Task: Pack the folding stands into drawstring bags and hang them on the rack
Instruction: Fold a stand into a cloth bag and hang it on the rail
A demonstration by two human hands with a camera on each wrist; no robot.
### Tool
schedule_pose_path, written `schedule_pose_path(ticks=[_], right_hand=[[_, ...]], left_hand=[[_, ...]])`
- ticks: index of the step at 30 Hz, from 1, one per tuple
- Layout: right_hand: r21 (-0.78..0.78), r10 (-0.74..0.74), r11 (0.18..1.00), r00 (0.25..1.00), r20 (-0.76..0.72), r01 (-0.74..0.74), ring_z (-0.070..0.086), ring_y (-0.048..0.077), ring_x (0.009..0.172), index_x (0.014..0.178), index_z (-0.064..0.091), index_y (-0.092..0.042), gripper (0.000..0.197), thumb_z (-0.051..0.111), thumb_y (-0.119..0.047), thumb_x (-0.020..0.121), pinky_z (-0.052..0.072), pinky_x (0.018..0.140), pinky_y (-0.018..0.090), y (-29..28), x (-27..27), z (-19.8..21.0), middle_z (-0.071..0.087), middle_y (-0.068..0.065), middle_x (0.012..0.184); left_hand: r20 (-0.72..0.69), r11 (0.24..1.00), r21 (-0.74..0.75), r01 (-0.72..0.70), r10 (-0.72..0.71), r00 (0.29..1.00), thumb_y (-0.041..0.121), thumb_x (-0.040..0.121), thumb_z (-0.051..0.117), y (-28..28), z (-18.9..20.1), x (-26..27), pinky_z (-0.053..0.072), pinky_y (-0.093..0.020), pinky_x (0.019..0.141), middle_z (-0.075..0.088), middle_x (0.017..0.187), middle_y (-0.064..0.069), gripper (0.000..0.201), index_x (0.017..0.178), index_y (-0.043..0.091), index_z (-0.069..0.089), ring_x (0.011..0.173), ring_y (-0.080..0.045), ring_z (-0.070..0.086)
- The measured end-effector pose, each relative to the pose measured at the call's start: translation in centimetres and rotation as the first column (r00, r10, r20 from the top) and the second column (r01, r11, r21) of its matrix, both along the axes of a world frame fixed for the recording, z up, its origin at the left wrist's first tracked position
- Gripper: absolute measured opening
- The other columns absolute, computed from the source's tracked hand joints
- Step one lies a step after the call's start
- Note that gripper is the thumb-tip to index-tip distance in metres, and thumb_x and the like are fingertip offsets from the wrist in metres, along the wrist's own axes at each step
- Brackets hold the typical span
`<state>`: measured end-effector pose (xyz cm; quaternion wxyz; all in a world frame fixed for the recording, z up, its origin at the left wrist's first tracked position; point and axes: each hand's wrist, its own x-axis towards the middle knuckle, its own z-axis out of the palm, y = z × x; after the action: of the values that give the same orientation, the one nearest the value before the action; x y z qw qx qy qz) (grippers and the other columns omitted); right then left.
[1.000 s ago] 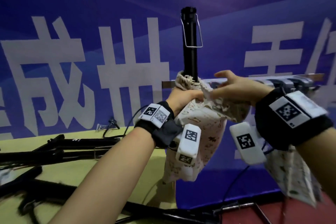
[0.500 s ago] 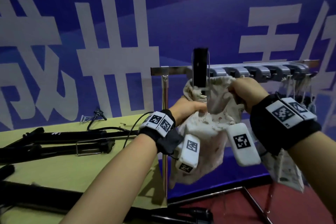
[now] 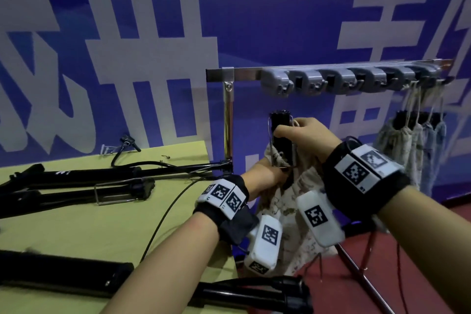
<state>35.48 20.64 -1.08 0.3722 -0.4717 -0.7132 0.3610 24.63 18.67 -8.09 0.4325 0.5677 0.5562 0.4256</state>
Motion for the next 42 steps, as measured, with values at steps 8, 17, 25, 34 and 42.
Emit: schedule_pose_path(ticks=[8, 17, 25, 34, 42], right_hand=[[0.012, -0.035, 0.999, 0.948, 0.315, 0.033, 0.051, 0.021, 0.064, 0.059, 0.046, -0.013, 0.036, 0.067, -0.038, 0.075, 0.036, 0.051, 0.028, 1.0, -0.2, -1.6, 0.051, 0.005, 0.065], [0.118, -0.217, 0.973, 0.961, 0.17, 0.199, 0.046, 0.022, 0.059, 0.057, 0.039, -0.014, 0.041, 0.065, -0.041, 0.075, 0.033, 0.051, 0.03, 2.6, 0.2, -2.6, 0.044, 0.003, 0.06], [0.141, -0.244, 0.965, 0.951, 0.188, 0.22, 0.054, 0.026, 0.087, 0.093, 0.052, -0.013, 0.036, 0.066, -0.039, 0.073, 0.037, 0.067, 0.031, 3.8, 0.7, -4.8, 0.056, 0.007, 0.094], [0.08, -0.271, 0.962, 0.944, 0.187, 0.261, 0.054, 0.023, 0.087, 0.104, 0.058, -0.007, 0.042, 0.067, -0.035, 0.075, 0.039, 0.067, 0.029, 4.6, 1.2, -5.7, 0.058, 0.008, 0.097], [0.071, -0.295, 0.955, 0.926, 0.233, 0.287, 0.056, 0.024, 0.08, 0.098, 0.063, -0.002, 0.041, 0.068, -0.035, 0.073, 0.041, 0.063, 0.03, 5.3, 2.5, -6.6, 0.059, 0.009, 0.088]], left_hand=[[-0.169, 0.999, -0.014, 0.029, -0.031, 0.985, 0.013, 0.09, 0.05, 1.3, -2.7, -1.4, 0.05, -0.056, 0.087, 0.065, 0.107, -0.022, 0.025, 0.112, 0.017, 0.059, 0.099, -0.042, 0.061], [-0.251, 0.958, 0.085, -0.273, 0.285, 0.925, 0.009, 0.082, 0.061, 0.7, -2.4, -3.6, 0.042, -0.028, 0.062, 0.067, 0.084, -0.021, 0.011, 0.086, 0.0, 0.065, 0.082, -0.032, 0.065], [-0.351, 0.945, 0.042, -0.325, 0.318, 0.881, 0.016, 0.074, 0.072, 0.2, -2.3, -3.5, 0.031, -0.031, 0.056, 0.036, 0.054, -0.004, 0.035, 0.054, 0.014, 0.042, 0.054, -0.021, 0.035], [-0.621, 0.935, -0.056, -0.351, 0.243, 0.746, 0.006, 0.083, 0.05, -0.1, -2.1, -3.7, 0.034, -0.026, 0.053, 0.056, 0.082, -0.028, 0.021, 0.091, -0.008, 0.064, 0.073, -0.034, 0.055], [-0.282, 0.957, -0.074, -0.28, 0.249, 0.927, 0.005, 0.088, 0.055, -0.2, -1.9, -3.4, 0.042, -0.022, 0.045, 0.05, 0.068, -0.002, 0.015, 0.076, 0.014, 0.055, 0.064, -0.016, 0.05]])
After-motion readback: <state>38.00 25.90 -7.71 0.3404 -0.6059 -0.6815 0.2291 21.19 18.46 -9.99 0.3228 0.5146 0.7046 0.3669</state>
